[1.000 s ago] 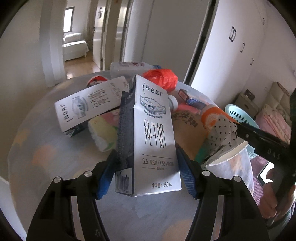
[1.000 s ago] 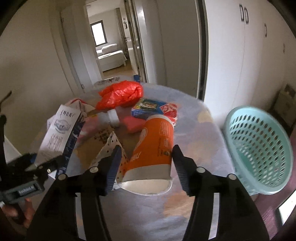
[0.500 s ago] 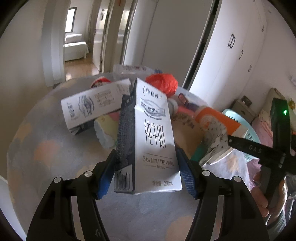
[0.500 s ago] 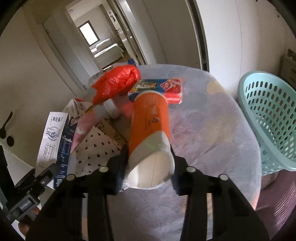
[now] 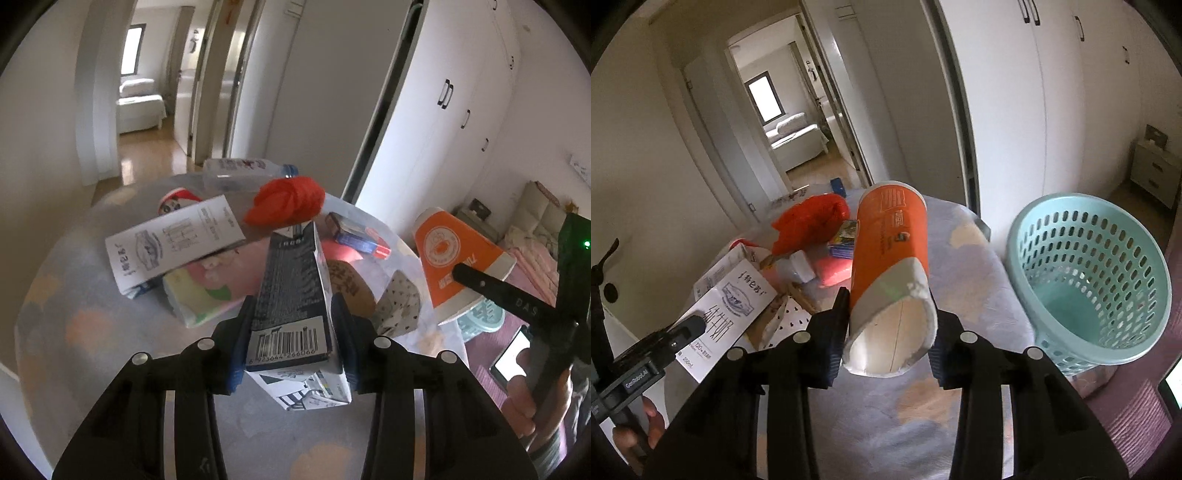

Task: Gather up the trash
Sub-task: 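Lift the orange cup and milk carton with both tools over the teal basket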

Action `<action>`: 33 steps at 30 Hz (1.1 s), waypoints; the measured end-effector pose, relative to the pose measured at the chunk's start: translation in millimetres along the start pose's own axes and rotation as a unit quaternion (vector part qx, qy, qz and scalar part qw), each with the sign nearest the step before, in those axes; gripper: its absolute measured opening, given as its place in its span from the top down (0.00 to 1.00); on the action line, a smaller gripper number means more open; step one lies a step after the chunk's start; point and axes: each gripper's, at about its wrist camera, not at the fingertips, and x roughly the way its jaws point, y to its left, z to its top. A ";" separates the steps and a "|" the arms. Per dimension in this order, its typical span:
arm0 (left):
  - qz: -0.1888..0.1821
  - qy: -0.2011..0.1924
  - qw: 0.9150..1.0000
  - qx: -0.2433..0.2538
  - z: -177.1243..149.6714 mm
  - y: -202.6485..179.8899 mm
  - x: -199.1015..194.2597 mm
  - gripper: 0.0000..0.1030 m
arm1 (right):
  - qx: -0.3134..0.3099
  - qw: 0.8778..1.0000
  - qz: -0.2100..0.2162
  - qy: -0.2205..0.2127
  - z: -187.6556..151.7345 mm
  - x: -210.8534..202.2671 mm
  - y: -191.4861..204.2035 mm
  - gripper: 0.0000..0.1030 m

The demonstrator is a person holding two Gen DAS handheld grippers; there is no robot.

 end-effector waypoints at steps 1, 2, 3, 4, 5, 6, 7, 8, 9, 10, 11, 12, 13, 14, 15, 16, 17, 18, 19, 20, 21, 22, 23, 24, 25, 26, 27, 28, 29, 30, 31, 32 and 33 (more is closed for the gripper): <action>0.005 -0.001 1.000 0.000 -1.5 -1.0 -1.0 0.62 | 0.003 1.000 -0.001 0.000 -0.7 -0.4 -3.4 0.66; 0.006 -0.003 1.000 -0.001 -1.2 -1.9 -1.6 0.62 | 0.007 1.000 -0.001 0.000 -1.2 -0.2 -7.1 0.66; 0.004 -0.007 1.000 -0.007 -0.3 -2.5 -3.4 0.62 | 0.013 1.000 -0.002 0.000 -1.7 -0.8 -10.5 0.66; 0.000 -0.013 1.000 -0.011 1.2 -3.3 -5.6 0.62 | 0.015 1.000 -0.001 0.000 -1.4 -2.2 -13.0 0.66; -0.003 -0.019 1.000 -0.013 2.5 -4.7 -8.1 0.62 | 0.016 1.000 -0.002 -0.002 -1.0 -4.6 -15.0 0.66; -0.004 -0.026 1.000 -0.014 5.3 -6.2 -11.7 0.62 | 0.017 1.000 -0.003 -0.004 -1.2 -6.3 -17.1 0.66; -0.005 -0.032 0.999 -0.012 8.5 -7.8 -14.4 0.62 | 0.018 1.000 -0.004 -0.007 -1.1 -8.4 -18.8 0.66; -0.007 -0.036 0.999 -0.010 11.0 -9.6 -16.5 0.62 | 0.020 1.000 -0.005 -0.010 -0.7 -10.1 -19.7 0.66; -0.006 -0.040 0.999 -0.009 14.2 -11.1 -19.1 0.62 | 0.021 1.000 -0.006 -0.012 -0.1 -11.7 -21.5 0.66; -0.006 -0.042 0.999 -0.010 16.0 -11.4 -20.7 0.62 | 0.023 1.000 -0.006 -0.014 0.8 -13.2 -22.8 0.66; -0.008 -0.045 0.999 -0.011 17.5 -11.9 -22.0 0.62 | 0.023 1.000 -0.006 -0.017 1.4 -14.7 -23.3 0.66; -0.016 -0.048 0.999 -0.013 19.5 -13.0 -23.7 0.62 | 0.023 1.000 -0.008 -0.019 1.8 -16.5 -24.6 0.66; -0.020 -0.050 0.998 -0.012 20.0 -15.2 -24.5 0.62 | 0.024 0.999 -0.010 -0.021 2.1 -18.2 -25.5 0.66; -0.023 -0.052 0.998 -0.008 22.8 -19.2 -24.9 0.62 | 0.024 0.999 -0.014 -0.025 2.5 -20.0 -26.8 0.66; -0.024 -0.054 0.998 -0.005 24.6 -23.0 -24.9 0.62 | 0.025 0.999 -0.016 -0.028 3.5 -22.1 -28.4 0.66; -0.028 -0.056 0.998 0.001 27.6 -28.9 -24.7 0.62 | 0.028 0.999 -0.020 -0.031 4.9 -25.0 -31.4 0.66; -0.035 -0.058 0.998 0.007 31.6 -36.8 -23.8 0.62 | 0.031 0.999 -0.024 -0.036 6.3 -28.8 -35.5 0.66; -0.040 -0.059 0.997 0.012 33.2 -42.5 -22.3 0.62 | 0.034 0.998 -0.029 -0.043 8.3 -33.8 -40.9 0.66; -0.047 -0.060 0.997 0.019 36.4 -51.1 -20.4 0.62 | 0.039 0.997 -0.036 -0.049 10.1 -38.4 -46.6 0.66; -0.055 -0.060 0.996 0.029 40.6 -63.0 -17.3 0.62 | 0.042 0.997 -0.042 -0.053 11.5 -42.4 -52.3 0.66; -0.061 -0.060 0.996 0.036 43.2 -71.2 -15.0 0.62 | 0.047 0.996 -0.050 -0.058 13.3 -46.2 -58.3 0.66; -0.069 -0.059 0.995 0.044 46.0 -82.3 -11.5 0.62 | 0.054 0.995 -0.060 -0.063 15.5 -50.7 -66.8 0.66; -0.080 -0.058 0.994 0.054 49.6 -96.7 -6.3 0.62 | 0.063 0.993 -0.072 -0.065 17.9 -54.6 -76.9 0.66; -0.087 -0.057 0.993 0.060 51.2 -106.6 -2.6 0.62 | 0.074 0.991 -0.085 -0.067 19.9 -58.4 -88.9 0.66; -0.097 -0.054 0.991 0.069 53.5 -120.5 3.9 0.62 | 0.083 0.990 -0.094 -0.069 21.2 -61.3 -99.9 0.66; -0.104 -0.050 0.990 0.075 54.0 -130.8 9.7 0.62 | 0.091 0.988 -0.101 -0.068 22.1 -63.0 -108.1 0.66; -0.118 -0.042 0.989 0.084 56.3 -147.5 20.1 0.62 | 0.103 0.986 -0.113 -0.067 23.1 -65.1 -121.4 0.66; -0.127 -0.036 0.987 0.089 56.6 -158.5 27.8 0.62 | 0.115 0.984 -0.123 -0.064 23.5 -66.3 -133.7 0.66; -0.139 -0.026 0.986 0.094 57.0 -172.2 38.4 0.62 | 0.124 0.982 -0.129 -0.061 24.4 -66.4 -143.7 0.66; -0.145 -0.018 0.984 0.098 56.4 -181.0 46.7 0.62 | 0.134 0.980 -0.135 -0.057 24.2 -66.1 -154.4 0.66; -0.152 -0.008 0.983 0.104 55.1 -193.0 57.9 0.62 | 0.145 0.978 -0.142 -0.048 23.9 -64.4 -166.7 0.66; -0.157 0.000 0.982 0.109 54.1 -202.7 68.4 0.62 | 0.155 0.976 -0.148 -0.035 22.8 -61.2 -178.4 0.66; -0.159 0.011 0.980 0.115 52.5 -214.5 81.8 0.62 | 0.168 0.974 -0.151 -0.021 20.9 -56.9 -191.0 0.66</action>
